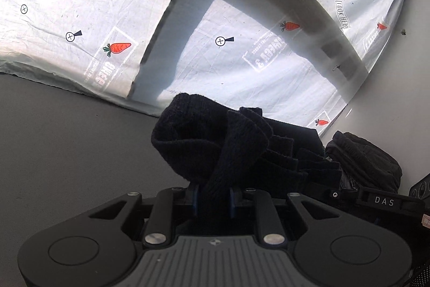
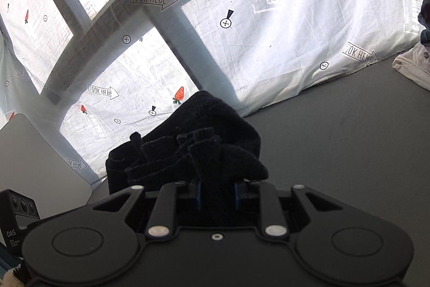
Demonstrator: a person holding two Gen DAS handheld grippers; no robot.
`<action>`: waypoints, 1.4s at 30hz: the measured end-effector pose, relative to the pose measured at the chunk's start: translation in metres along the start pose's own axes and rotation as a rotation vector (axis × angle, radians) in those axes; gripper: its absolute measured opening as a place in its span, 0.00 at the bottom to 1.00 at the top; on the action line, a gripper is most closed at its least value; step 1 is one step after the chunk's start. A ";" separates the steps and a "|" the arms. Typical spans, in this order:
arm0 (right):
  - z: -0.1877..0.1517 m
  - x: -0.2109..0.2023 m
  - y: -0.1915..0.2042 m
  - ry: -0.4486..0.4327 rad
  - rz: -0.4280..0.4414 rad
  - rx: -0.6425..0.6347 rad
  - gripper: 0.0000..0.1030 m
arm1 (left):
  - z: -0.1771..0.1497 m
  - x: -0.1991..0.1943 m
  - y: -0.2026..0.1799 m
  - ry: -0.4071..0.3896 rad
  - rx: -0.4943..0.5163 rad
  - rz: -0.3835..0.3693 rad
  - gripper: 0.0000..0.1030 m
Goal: Fold clothes
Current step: 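Carry the bundled sweater with both grippers to the clothes stack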
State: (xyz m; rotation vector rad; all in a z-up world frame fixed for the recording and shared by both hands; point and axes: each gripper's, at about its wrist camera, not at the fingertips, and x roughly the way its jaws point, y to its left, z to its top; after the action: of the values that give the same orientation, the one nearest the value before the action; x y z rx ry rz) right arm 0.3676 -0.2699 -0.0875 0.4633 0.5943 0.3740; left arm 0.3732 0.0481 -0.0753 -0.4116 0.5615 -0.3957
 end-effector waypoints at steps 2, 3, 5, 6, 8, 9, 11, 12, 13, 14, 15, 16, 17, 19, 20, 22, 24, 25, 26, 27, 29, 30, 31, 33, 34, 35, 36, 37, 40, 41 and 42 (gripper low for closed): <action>0.004 -0.018 0.007 -0.032 -0.019 0.002 0.21 | 0.004 -0.006 -0.009 -0.015 0.016 -0.040 0.20; 0.006 -0.028 0.010 -0.049 -0.031 0.003 0.21 | 0.005 -0.008 -0.013 -0.021 0.022 -0.061 0.20; 0.011 -0.048 0.014 -0.083 -0.059 0.013 0.21 | 0.008 -0.010 -0.023 -0.027 0.022 -0.106 0.20; 0.013 -0.059 0.016 -0.099 -0.076 0.018 0.21 | 0.008 -0.010 -0.028 -0.023 0.022 -0.130 0.20; 0.017 -0.079 0.018 -0.131 -0.116 0.010 0.21 | 0.008 -0.007 -0.045 -0.011 0.036 -0.180 0.20; 0.019 -0.089 0.015 -0.147 -0.135 0.005 0.21 | 0.006 -0.004 -0.054 -0.006 0.045 -0.202 0.20; 0.022 -0.108 0.009 -0.181 -0.170 -0.001 0.21 | 0.000 0.002 -0.073 0.001 0.058 -0.240 0.20; 0.024 -0.121 0.002 -0.201 -0.185 0.008 0.21 | -0.004 0.006 -0.085 0.004 0.065 -0.258 0.20; 0.025 -0.132 -0.006 -0.222 -0.201 0.019 0.21 | -0.012 0.012 -0.099 0.004 0.073 -0.276 0.20; 0.026 -0.143 -0.014 -0.243 -0.216 0.017 0.21 | -0.021 0.019 -0.117 0.001 0.081 -0.291 0.20; 0.027 -0.154 -0.022 -0.265 -0.226 0.001 0.21 | -0.028 0.025 -0.134 -0.005 0.088 -0.302 0.20; 0.031 -0.166 -0.034 -0.283 -0.229 -0.011 0.21 | -0.036 0.031 -0.151 -0.011 0.095 -0.312 0.20; 0.037 -0.178 -0.046 -0.300 -0.230 -0.017 0.21 | -0.044 0.038 -0.169 -0.020 0.098 -0.322 0.20; 0.050 -0.203 -0.073 -0.335 -0.223 -0.033 0.21 | -0.062 0.051 -0.209 -0.049 0.094 -0.338 0.20; 0.058 -0.217 -0.089 -0.354 -0.210 -0.043 0.21 | -0.067 0.052 -0.230 -0.071 0.093 -0.347 0.20; 0.076 -0.247 -0.117 -0.385 -0.196 -0.081 0.21 | -0.076 0.054 -0.270 -0.105 0.088 -0.358 0.20; 0.097 -0.280 -0.140 -0.403 -0.201 -0.148 0.21 | -0.083 0.059 -0.319 -0.139 0.097 -0.380 0.20; 0.108 -0.293 -0.150 -0.411 -0.209 -0.176 0.21 | -0.086 0.062 -0.339 -0.151 0.100 -0.391 0.20; 0.121 -0.307 -0.161 -0.419 -0.221 -0.203 0.21 | -0.087 0.068 -0.358 -0.157 0.097 -0.404 0.20; 0.134 -0.320 -0.172 -0.426 -0.233 -0.230 0.21 | -0.087 0.077 -0.378 -0.160 0.088 -0.416 0.20; 0.162 -0.344 -0.191 -0.447 -0.261 -0.271 0.21 | -0.087 0.096 -0.416 -0.165 0.070 -0.441 0.20; 0.175 -0.352 -0.199 -0.456 -0.284 -0.301 0.21 | -0.086 0.105 -0.431 -0.168 0.064 -0.452 0.20; 0.188 -0.359 -0.205 -0.464 -0.310 -0.334 0.21 | -0.085 0.114 -0.445 -0.171 0.058 -0.463 0.20; 0.206 -0.350 -0.216 -0.469 -0.337 -0.371 0.21 | -0.083 0.133 -0.474 -0.178 0.048 -0.496 0.20; 0.214 -0.343 -0.222 -0.470 -0.348 -0.387 0.21 | -0.081 0.141 -0.483 -0.180 0.053 -0.507 0.20; 0.222 -0.336 -0.228 -0.470 -0.359 -0.403 0.21 | -0.078 0.149 -0.493 -0.183 0.062 -0.514 0.20; 0.231 -0.329 -0.234 -0.471 -0.370 -0.419 0.21 | -0.074 0.158 -0.501 -0.188 0.069 -0.520 0.20; 0.239 -0.321 -0.240 -0.472 -0.381 -0.435 0.21 | -0.071 0.165 -0.506 -0.193 0.064 -0.525 0.20; 0.264 -0.300 -0.258 -0.474 -0.414 -0.483 0.21 | -0.062 0.194 -0.510 -0.205 0.030 -0.519 0.20; 0.273 -0.293 -0.263 -0.474 -0.425 -0.499 0.21 | -0.059 0.204 -0.511 -0.208 0.019 -0.515 0.20; 0.281 -0.286 -0.269 -0.475 -0.436 -0.515 0.21 | -0.056 0.213 -0.511 -0.211 0.008 -0.512 0.20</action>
State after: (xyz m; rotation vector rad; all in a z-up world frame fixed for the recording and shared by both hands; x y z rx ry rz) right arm 0.3733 -0.7121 0.1068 -0.0837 0.1118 -0.0133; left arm 0.3809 -0.4980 0.0332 -0.5830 0.2418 -0.8333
